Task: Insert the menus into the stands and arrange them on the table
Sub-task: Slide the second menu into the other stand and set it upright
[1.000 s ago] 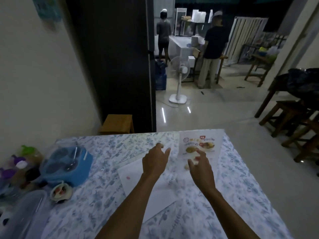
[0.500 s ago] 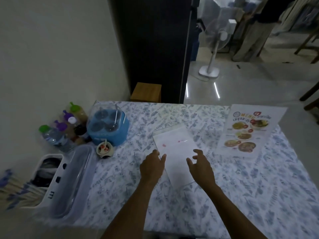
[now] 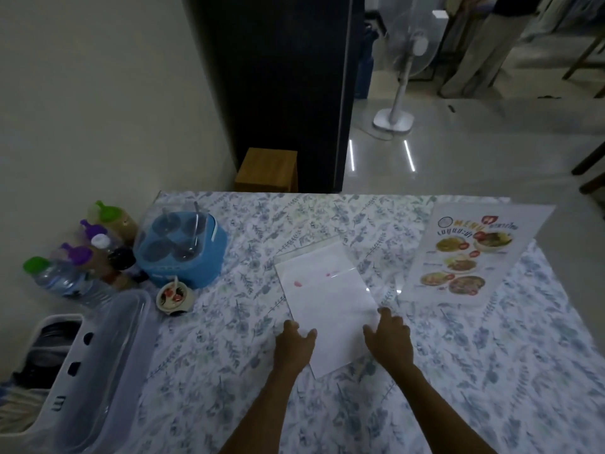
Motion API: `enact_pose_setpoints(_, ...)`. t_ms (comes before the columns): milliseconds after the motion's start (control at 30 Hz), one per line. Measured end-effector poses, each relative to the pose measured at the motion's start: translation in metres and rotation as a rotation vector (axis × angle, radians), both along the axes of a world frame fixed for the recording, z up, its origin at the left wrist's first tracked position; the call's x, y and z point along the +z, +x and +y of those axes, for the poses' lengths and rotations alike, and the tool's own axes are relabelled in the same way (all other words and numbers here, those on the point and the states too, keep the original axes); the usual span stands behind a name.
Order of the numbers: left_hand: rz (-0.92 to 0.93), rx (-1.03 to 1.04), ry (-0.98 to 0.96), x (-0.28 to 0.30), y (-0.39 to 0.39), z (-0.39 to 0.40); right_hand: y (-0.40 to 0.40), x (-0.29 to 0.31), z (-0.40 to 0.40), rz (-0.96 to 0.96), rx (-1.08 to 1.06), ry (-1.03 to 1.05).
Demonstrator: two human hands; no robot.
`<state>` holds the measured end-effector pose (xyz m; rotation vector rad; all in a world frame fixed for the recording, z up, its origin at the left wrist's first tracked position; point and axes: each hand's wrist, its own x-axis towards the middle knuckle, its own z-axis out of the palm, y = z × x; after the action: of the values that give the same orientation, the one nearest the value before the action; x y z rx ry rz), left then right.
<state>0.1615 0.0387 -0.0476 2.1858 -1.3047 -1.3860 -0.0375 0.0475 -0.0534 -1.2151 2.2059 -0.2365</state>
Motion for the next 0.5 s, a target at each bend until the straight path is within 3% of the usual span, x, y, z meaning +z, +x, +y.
enact_pose_setpoints(333, -0.037, 0.216, -0.094, 0.02, 0.013, -0.013, -0.001, 0.028, -0.012, -0.155, -0.133, -0.098)
enact_pose_setpoints(500, -0.029, 0.197, -0.184, 0.055, 0.027, -0.021, 0.01, 0.065, -0.006, -0.19, -0.136, -0.209)
